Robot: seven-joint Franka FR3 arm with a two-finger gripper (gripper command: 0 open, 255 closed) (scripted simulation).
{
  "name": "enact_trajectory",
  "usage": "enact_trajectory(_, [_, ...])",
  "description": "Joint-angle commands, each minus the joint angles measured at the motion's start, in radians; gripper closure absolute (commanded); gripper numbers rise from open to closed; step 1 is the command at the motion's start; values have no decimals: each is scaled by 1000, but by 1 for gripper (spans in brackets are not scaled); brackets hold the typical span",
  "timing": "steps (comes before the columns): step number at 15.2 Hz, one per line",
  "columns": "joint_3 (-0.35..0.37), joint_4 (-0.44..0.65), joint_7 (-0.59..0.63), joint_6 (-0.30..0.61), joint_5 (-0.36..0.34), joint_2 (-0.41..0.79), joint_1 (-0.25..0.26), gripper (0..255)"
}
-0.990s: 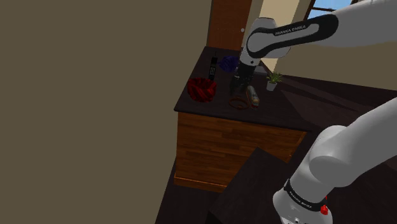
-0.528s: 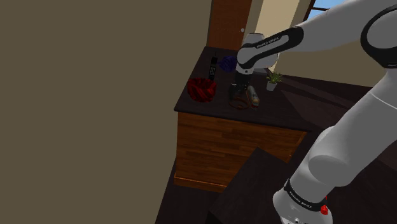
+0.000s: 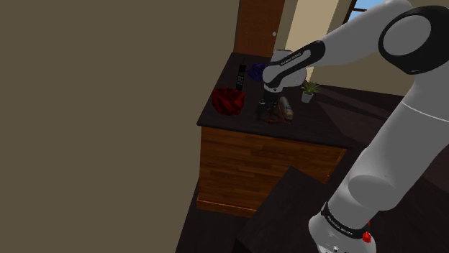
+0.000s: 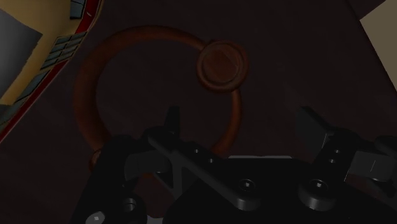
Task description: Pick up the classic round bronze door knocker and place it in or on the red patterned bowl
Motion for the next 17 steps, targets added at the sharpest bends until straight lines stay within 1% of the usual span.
enact_trajectory(1, [-1,-12,-6,28,8,17,0,0])
enact_trajectory(9, [-1,-14,-8,35,11,22,0,0])
enact_trajectory(10, [-1,-14,-8,35,11,22,0,255])
enact_trajectory(17, [3,-12,-1,32,10,21,3,255])
